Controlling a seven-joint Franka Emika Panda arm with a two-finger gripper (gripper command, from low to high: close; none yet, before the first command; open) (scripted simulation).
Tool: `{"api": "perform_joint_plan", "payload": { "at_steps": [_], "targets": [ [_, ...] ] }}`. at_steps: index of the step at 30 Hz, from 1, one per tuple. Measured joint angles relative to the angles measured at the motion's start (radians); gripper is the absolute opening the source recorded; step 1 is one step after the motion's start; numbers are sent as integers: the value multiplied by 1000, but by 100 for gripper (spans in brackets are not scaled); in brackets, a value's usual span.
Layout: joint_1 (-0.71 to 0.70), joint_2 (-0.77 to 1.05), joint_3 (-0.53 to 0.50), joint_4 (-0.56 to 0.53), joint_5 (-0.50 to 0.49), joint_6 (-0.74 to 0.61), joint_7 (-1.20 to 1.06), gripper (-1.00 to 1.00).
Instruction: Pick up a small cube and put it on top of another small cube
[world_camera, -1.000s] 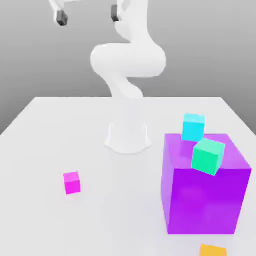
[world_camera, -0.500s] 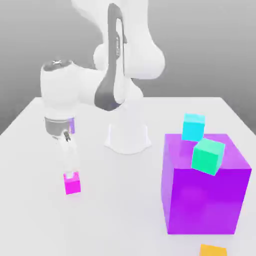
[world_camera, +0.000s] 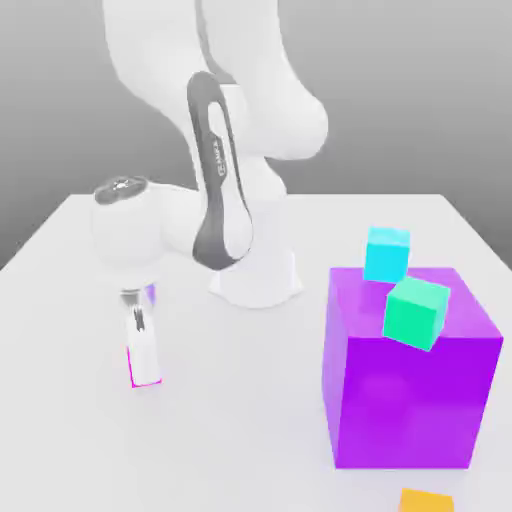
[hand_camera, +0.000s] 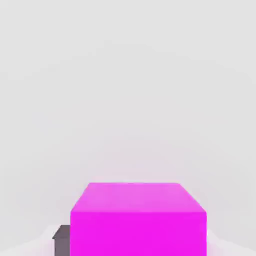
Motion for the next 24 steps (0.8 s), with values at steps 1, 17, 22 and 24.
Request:
{"api": "perform_joint_plan", "payload": {
  "at_steps": [1, 17, 22, 24],
  "targets": [
    [4, -35, -7, -6, -10, -28, 7, -100],
    [336, -533, 154, 119, 82, -644, -137, -100],
    [501, -675, 227, 196, 136, -860, -210, -100],
    [568, -732, 255, 227, 157, -946, -239, -100]
  ]
}}
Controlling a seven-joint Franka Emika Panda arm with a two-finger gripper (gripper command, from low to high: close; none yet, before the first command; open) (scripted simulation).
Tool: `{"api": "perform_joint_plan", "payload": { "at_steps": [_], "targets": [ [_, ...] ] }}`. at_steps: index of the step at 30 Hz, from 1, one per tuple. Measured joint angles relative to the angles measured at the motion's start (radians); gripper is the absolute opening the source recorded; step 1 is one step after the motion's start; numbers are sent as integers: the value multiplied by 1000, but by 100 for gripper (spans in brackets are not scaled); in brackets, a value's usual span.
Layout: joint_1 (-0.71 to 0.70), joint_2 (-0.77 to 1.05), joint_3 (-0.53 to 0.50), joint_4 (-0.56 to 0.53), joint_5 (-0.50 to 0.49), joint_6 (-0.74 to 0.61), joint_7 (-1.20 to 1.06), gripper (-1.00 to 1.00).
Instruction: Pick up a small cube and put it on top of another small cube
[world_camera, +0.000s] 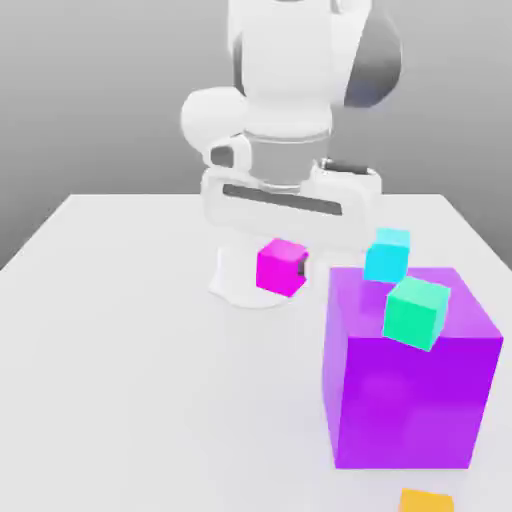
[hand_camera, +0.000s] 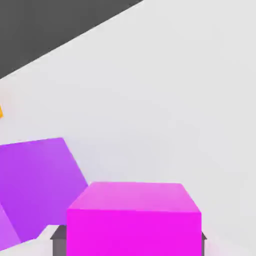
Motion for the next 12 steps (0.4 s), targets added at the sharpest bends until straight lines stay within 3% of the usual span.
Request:
{"api": "perform_joint_plan", "payload": {
  "at_steps": [4, 8, 9, 12],
  "targets": [
    [136, -113, 56, 62, 39, -173, -54, -100],
    [173, -94, 96, -3, 70, -89, -72, -100],
    [175, -80, 105, -29, 76, -49, -73, 100],
    [175, -80, 105, -29, 76, -49, -73, 100]
  ]
}}
